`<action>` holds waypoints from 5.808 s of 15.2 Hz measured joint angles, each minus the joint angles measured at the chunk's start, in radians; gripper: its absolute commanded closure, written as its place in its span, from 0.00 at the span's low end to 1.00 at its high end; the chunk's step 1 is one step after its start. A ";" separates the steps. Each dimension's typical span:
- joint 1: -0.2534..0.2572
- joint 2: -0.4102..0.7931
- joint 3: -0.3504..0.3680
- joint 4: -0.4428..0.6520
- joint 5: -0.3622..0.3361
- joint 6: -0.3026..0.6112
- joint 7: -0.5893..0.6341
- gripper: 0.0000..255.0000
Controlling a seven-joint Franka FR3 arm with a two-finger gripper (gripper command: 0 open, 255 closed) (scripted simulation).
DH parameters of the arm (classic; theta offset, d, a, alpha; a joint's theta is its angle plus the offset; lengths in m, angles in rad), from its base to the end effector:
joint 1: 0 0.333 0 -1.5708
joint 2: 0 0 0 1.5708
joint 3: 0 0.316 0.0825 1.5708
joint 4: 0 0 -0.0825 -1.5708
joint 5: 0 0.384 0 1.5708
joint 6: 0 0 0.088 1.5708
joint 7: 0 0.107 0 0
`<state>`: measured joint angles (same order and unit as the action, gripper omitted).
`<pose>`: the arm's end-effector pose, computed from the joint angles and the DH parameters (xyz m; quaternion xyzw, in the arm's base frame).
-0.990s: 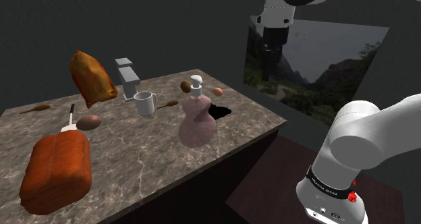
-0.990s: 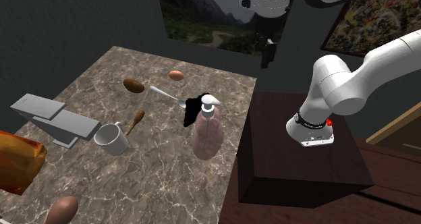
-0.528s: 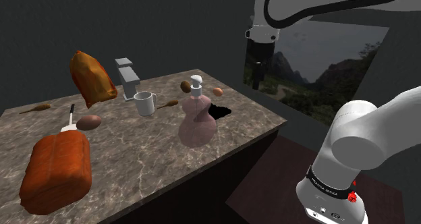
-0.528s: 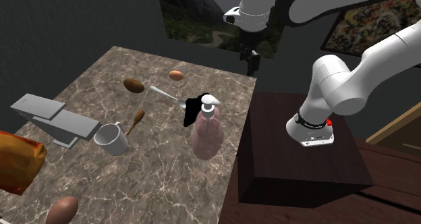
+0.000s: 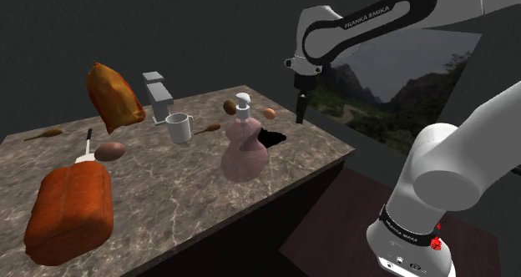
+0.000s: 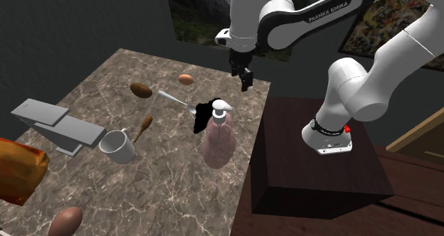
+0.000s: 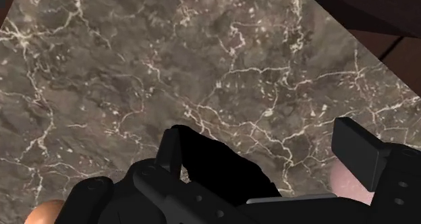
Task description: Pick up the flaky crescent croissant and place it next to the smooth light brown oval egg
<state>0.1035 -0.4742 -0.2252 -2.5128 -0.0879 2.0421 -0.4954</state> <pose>0.3952 -0.0547 0.4406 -0.9760 -0.2174 -0.0012 0.0121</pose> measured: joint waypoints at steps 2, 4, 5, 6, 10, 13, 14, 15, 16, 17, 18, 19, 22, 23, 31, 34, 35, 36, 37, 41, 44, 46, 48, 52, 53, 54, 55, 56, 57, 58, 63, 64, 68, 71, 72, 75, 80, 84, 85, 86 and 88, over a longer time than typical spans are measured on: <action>0.022 0.073 -0.016 0.009 0.014 0.072 -0.051 0.00; 0.043 0.156 -0.035 0.035 0.035 0.138 -0.111 0.00; 0.054 0.201 -0.044 0.045 0.048 0.175 -0.143 0.00; 0.064 0.247 -0.052 0.064 0.065 0.206 -0.176 0.00; 0.090 0.376 -0.070 0.101 0.125 0.305 -0.295 0.00; 0.096 0.422 -0.070 0.104 0.148 0.347 -0.319 0.00; 0.097 0.436 -0.070 0.100 0.155 0.365 -0.323 0.00; 0.098 0.448 -0.070 0.096 0.161 0.380 -0.328 0.00; 0.098 0.457 -0.070 0.090 0.167 0.395 -0.333 0.00; 0.099 0.463 -0.069 0.088 0.170 0.402 -0.335 0.00; 0.099 0.468 -0.069 0.087 0.173 0.408 -0.336 0.00; 0.099 0.470 -0.069 0.086 0.174 0.411 -0.337 0.00; 0.100 0.472 -0.068 0.085 0.175 0.414 -0.337 0.00; 0.100 0.472 -0.068 0.085 0.176 0.414 -0.337 0.00; 0.100 0.472 -0.068 0.085 0.176 0.414 -0.337 1.00; 0.100 0.472 -0.068 0.085 0.176 0.414 -0.337 1.00; 0.100 0.467 -0.069 0.087 0.172 0.406 -0.335 1.00; 0.100 0.460 -0.068 0.089 0.168 0.398 -0.331 1.00; 0.100 0.449 -0.068 0.091 0.162 0.387 -0.325 1.00; 0.098 0.409 -0.068 0.109 0.141 0.331 -0.310 1.00; 0.097 0.383 -0.066 0.125 0.129 0.290 -0.299 1.00; 0.096 0.368 -0.066 0.138 0.122 0.262 -0.294 1.00; 0.096 0.353 -0.063 0.149 0.116 0.237 -0.286 1.00; 0.094 0.325 -0.061 0.179 0.106 0.181 -0.278 1.00; 0.094 0.314 -0.059 0.185 0.102 0.165 -0.272 1.00; 0.094 0.308 -0.059 0.194 0.100 0.149 -0.271 1.00; 0.093 0.304 -0.058 0.202 0.098 0.137 -0.269 1.00; 0.093 0.298 -0.058 0.210 0.096 0.124 -0.268 1.00; 0.092 0.287 -0.056 0.214 0.093 0.110 -0.265 1.00; 0.093 0.281 -0.054 0.222 0.091 0.097 -0.261 1.00; 0.093 0.257 -0.050 0.268 0.084 0.026 -0.252 1.00; 0.092 0.253 -0.050 0.274 0.083 0.017 -0.252 1.00; 0.123 0.310 -0.015 0.333 0.104 0.015 -0.199 1.00; 0.152 0.357 0.018 0.377 0.118 0.018 -0.146 1.00; 0.163 0.385 0.030 0.406 0.125 0.017 -0.126 1.00; 0.193 0.447 0.062 0.483 0.136 0.003 -0.069 1.00; 0.237 0.565 0.107 0.628 0.148 -0.020 0.017 1.00; 0.271 0.681 0.135 0.784 0.152 -0.058 0.081 1.00; 0.280 0.705 0.141 0.821 0.151 -0.072 0.098 1.00; 0.289 0.726 0.147 0.845 0.151 -0.073 0.113 1.00; 0.306 0.791 0.158 0.941 0.150 -0.103 0.145 1.00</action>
<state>0.4096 0.3164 -0.0669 -1.5718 0.0619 1.9389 -0.3507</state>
